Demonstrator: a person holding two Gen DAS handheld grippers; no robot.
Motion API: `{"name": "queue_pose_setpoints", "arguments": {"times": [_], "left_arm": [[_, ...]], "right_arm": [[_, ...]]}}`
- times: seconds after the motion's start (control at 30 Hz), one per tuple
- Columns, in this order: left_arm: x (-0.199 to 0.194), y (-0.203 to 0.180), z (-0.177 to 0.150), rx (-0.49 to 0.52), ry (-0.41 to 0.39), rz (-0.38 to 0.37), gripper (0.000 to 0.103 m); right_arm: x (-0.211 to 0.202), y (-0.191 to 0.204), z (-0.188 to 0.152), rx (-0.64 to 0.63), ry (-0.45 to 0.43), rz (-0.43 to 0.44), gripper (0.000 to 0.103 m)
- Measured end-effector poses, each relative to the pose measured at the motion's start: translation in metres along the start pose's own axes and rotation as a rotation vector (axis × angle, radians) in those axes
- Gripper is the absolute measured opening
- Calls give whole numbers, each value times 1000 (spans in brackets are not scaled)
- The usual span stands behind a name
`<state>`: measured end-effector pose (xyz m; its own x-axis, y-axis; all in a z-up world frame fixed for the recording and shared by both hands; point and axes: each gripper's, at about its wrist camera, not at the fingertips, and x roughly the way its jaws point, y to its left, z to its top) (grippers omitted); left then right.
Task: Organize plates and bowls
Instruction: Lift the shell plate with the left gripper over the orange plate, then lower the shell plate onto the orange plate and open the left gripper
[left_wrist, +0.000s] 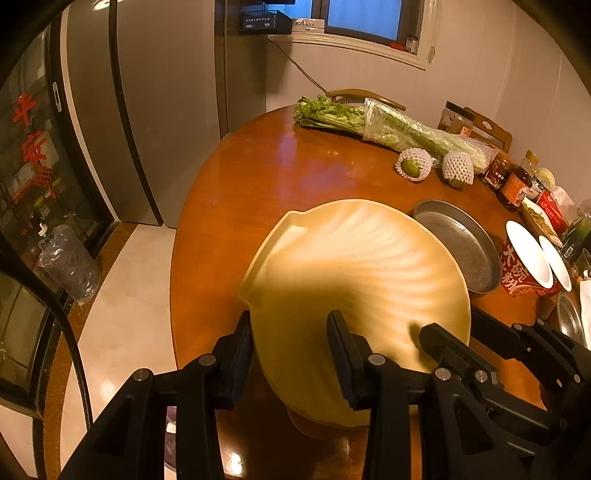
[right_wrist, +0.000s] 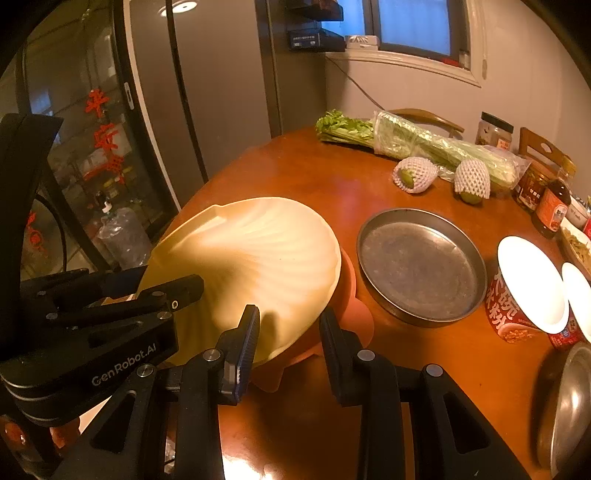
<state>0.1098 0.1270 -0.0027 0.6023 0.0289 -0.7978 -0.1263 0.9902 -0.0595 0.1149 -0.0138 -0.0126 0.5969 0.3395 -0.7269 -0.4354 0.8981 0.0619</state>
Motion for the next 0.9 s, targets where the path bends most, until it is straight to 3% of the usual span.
{"name": "queue_pose_setpoints", "arguments": {"times": [0.9], "left_arm": [[22,5,12,-18,17,43,40]], "right_arm": [[-7,5,-9,-65,28,47,36]]}}
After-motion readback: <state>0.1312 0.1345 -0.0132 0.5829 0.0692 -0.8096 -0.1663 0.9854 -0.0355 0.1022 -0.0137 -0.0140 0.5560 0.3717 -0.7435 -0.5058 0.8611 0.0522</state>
